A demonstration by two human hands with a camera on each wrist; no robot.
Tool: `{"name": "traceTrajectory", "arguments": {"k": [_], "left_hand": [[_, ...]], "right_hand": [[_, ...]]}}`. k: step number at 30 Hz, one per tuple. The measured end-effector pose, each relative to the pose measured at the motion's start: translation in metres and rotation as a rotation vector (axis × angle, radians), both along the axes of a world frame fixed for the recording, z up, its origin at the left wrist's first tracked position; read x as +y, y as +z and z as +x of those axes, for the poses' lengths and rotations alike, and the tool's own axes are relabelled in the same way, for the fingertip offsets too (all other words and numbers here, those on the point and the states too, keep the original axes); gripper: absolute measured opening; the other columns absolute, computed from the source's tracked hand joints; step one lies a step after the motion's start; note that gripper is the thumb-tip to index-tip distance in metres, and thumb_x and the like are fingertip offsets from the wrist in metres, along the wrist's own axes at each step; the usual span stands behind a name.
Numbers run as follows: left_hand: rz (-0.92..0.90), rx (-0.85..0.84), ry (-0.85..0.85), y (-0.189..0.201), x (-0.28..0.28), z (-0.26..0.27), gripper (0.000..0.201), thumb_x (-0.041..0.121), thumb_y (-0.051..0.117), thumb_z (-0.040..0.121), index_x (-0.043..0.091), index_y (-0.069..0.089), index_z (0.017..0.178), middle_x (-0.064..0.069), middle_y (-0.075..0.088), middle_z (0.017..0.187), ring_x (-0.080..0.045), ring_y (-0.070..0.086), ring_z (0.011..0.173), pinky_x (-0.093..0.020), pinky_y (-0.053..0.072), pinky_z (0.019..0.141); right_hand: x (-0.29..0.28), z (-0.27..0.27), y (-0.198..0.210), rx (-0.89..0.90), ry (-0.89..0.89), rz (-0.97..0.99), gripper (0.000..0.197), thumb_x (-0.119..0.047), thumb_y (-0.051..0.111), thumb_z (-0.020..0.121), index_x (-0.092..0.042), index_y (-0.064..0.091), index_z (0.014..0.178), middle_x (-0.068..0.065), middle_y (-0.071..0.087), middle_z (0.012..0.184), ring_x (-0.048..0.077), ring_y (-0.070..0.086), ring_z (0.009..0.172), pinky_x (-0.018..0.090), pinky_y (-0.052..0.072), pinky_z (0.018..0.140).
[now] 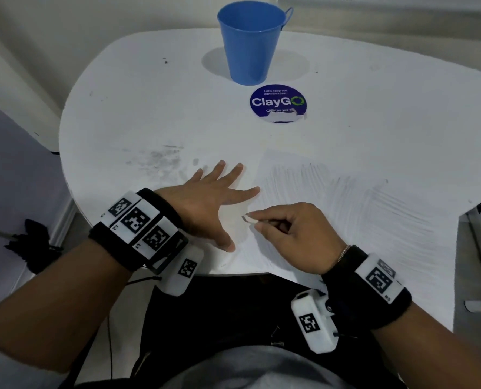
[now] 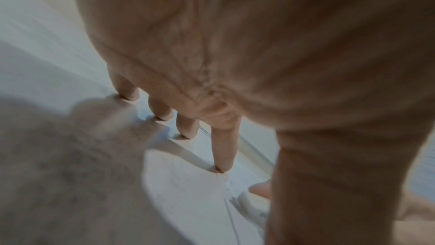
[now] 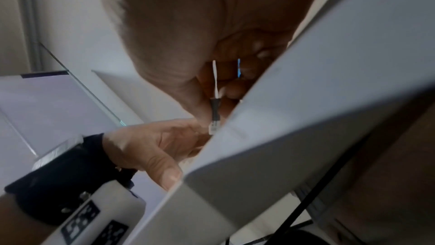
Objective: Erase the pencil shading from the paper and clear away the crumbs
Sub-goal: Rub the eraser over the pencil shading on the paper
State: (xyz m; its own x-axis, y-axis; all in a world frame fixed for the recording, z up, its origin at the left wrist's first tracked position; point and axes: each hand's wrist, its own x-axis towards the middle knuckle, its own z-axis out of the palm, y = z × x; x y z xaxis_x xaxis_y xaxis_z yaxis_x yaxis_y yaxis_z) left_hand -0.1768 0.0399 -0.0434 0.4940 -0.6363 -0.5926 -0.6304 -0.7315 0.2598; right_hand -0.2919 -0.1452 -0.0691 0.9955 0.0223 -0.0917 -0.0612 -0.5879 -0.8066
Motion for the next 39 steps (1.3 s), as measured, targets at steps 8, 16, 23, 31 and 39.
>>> {"name": "traceTrajectory", "arguments": {"k": [8,16,23,31,39], "left_hand": [[0.008,0.005,-0.003,0.001,-0.001,0.000,0.114,0.059,0.077,0.077,0.059,-0.010,0.151,0.014,-0.036,0.159,-0.013,-0.039,0.144,-0.045,-0.017,0.122],[0.020,-0.009,-0.008,0.000,-0.003,0.001,0.115,0.060,0.076,0.076,0.057,-0.010,0.153,0.012,-0.037,0.159,-0.014,-0.039,0.145,-0.046,-0.016,0.123],[0.014,-0.016,-0.010,-0.001,-0.005,-0.003,0.115,0.064,0.074,0.077,0.055,-0.011,0.153,0.011,-0.037,0.160,-0.015,-0.039,0.144,-0.046,-0.017,0.122],[0.005,-0.028,-0.036,-0.002,-0.012,-0.012,0.113,0.066,0.071,0.078,0.055,-0.012,0.153,0.012,-0.038,0.159,-0.014,-0.041,0.143,-0.047,-0.018,0.122],[-0.001,-0.035,-0.031,-0.006,-0.013,-0.012,0.113,0.068,0.070,0.077,0.055,-0.013,0.153,0.013,-0.039,0.158,-0.013,-0.042,0.143,-0.049,-0.016,0.122]], "right_hand": [[-0.003,0.014,0.005,-0.017,0.042,-0.201,0.021,-0.033,0.063,0.094,-0.035,0.074,0.111,-0.017,0.074,0.099,-0.001,0.063,0.081,0.026,0.052,0.081],[0.010,0.009,0.010,0.013,0.163,-0.226,0.022,-0.035,0.062,0.093,-0.038,0.073,0.113,-0.019,0.074,0.099,-0.001,0.065,0.087,0.029,0.053,0.084],[-0.003,0.013,0.003,0.007,0.145,-0.207,0.023,-0.033,0.063,0.094,-0.039,0.073,0.114,-0.027,0.058,0.067,-0.006,0.052,0.060,0.016,0.040,0.068],[-0.035,-0.010,0.002,-0.067,0.210,-0.214,0.023,-0.026,0.066,0.094,-0.035,0.074,0.113,-0.047,0.053,0.074,-0.010,0.056,0.071,0.007,0.036,0.066],[-0.027,-0.001,0.000,-0.080,0.187,-0.185,0.023,-0.030,0.064,0.094,-0.035,0.073,0.114,-0.023,0.070,0.085,-0.005,0.056,0.066,0.018,0.046,0.069]]}}
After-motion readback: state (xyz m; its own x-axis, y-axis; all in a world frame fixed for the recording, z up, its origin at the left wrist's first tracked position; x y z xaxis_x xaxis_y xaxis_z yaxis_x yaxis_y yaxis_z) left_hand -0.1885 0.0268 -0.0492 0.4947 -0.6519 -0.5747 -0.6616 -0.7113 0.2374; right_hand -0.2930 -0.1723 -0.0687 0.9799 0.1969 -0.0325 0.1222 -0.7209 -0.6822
